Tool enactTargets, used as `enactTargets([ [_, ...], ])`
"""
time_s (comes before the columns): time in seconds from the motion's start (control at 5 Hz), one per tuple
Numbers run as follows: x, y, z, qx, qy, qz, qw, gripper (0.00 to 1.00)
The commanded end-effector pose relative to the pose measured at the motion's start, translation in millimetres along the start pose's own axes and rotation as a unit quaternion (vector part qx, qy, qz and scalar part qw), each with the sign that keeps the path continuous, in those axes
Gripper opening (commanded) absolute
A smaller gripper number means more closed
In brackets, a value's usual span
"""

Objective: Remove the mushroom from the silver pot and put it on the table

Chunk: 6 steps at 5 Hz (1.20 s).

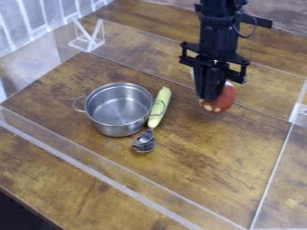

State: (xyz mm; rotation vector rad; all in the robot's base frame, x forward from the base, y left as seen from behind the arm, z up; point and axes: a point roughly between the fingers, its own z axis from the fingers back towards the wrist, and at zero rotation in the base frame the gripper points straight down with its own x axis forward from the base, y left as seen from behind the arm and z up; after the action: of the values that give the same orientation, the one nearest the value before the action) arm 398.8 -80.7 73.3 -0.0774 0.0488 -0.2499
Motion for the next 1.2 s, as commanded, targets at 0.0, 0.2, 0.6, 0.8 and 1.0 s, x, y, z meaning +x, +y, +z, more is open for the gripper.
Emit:
enactTargets([
  [0.0, 2.8, -12.1, 17.1, 0.0, -0.016, -0.024, 0.9996, 1.0],
  [0.2, 4.1, -12.5, 15.5, 0.002, -0.011, -0.029, 0.9995, 0.0],
  [0.6, 8.3, -14.8, 15.0, 0.005, -0.002, -0.048, 0.9988, 0.0],
  [0.8, 10.5, -16.1, 14.2, 0.006, 0.002, -0.057, 0.9984, 0.0],
  [1.0, 9.8, -18.0, 14.1, 0.003, 0.01, -0.068, 0.9976, 1.0],
])
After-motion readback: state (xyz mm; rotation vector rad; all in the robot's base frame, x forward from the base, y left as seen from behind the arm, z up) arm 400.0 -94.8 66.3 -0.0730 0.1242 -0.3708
